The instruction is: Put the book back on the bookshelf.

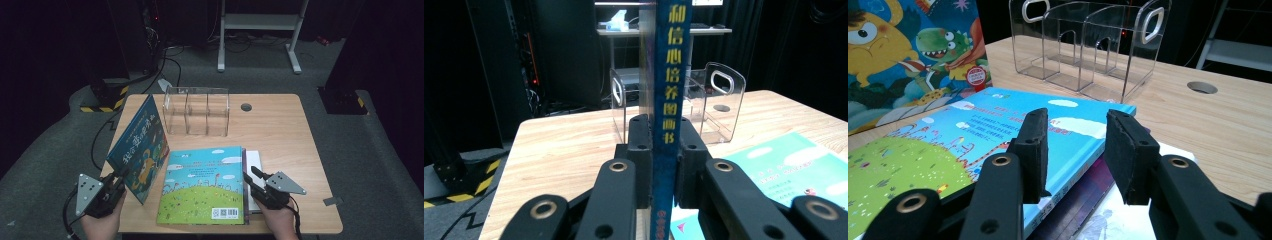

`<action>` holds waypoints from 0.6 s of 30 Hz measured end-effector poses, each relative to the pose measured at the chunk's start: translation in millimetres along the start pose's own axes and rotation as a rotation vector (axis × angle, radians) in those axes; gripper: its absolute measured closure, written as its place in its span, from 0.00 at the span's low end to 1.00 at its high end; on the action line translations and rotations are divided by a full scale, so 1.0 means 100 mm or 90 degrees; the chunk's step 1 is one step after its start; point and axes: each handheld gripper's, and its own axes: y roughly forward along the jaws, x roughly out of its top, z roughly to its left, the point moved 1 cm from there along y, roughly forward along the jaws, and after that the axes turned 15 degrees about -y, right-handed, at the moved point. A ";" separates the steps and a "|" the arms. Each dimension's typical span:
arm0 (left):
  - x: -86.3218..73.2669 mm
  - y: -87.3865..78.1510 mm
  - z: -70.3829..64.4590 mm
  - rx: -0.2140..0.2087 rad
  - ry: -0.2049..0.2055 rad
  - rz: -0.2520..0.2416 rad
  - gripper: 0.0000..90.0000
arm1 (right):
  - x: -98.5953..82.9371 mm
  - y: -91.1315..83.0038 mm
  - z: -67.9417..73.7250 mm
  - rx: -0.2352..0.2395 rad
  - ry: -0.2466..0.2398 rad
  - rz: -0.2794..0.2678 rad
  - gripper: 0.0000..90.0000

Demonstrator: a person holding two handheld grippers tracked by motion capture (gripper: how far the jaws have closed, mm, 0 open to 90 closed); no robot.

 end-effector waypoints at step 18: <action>0.06 0.14 -0.03 -0.019 -0.009 0.011 0.86 | -0.06 0.02 -0.02 -0.004 0.008 0.016 0.67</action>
